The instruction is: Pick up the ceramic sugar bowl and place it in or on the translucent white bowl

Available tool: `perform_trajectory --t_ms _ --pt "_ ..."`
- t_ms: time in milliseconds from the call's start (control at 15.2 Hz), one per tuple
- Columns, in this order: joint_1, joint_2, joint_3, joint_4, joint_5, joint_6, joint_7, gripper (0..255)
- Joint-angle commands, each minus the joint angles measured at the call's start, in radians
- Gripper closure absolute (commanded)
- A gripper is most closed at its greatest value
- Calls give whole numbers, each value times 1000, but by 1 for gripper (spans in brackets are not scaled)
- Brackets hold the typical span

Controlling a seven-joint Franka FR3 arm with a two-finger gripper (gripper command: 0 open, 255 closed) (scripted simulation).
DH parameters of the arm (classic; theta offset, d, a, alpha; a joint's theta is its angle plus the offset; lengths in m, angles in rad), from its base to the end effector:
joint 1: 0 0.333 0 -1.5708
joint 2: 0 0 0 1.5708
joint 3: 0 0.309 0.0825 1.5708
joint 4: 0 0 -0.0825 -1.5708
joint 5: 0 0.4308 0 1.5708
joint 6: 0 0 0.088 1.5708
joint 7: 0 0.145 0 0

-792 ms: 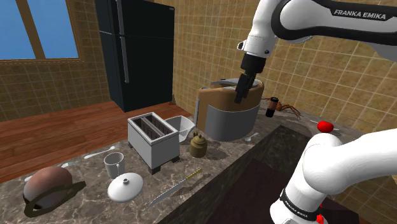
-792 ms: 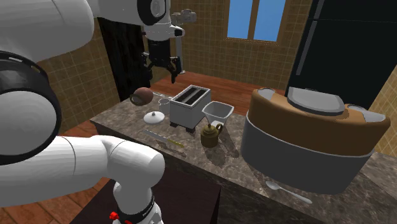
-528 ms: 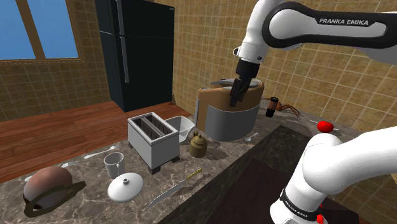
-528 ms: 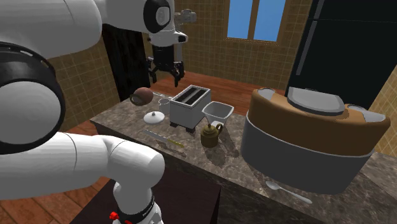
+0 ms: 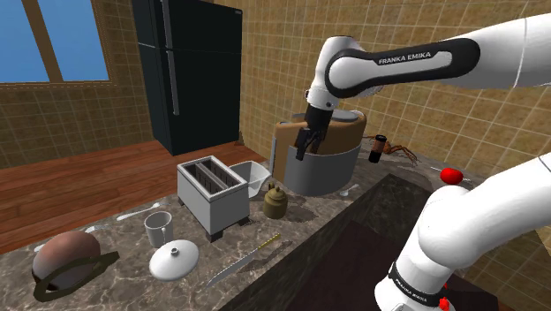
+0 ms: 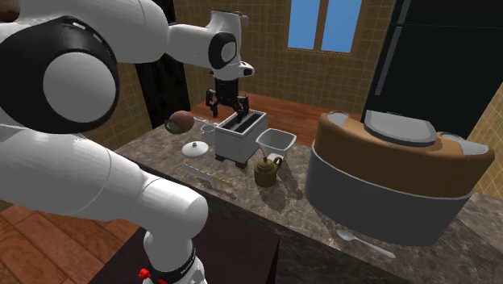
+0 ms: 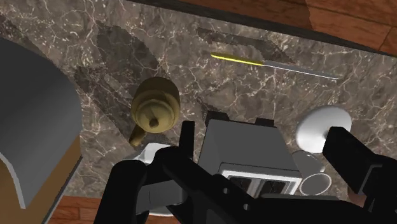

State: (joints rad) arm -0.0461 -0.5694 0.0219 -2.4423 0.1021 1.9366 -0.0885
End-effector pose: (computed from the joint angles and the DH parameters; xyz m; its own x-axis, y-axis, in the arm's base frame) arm 0.4361 -0.0001 0.4495 0.9973 0.0249 0.0695 0.0304 -0.9964 -0.0797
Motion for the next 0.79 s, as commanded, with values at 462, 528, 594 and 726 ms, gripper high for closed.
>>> perform_trajectory --t_ms 462,528,594,726 --pt "-43 303 -20 39 1 265 34 0" --pt "-47 339 -23 49 2 290 38 0" --pt "-51 375 -26 60 3 315 41 0" --pt "-59 449 -33 87 7 362 47 0"
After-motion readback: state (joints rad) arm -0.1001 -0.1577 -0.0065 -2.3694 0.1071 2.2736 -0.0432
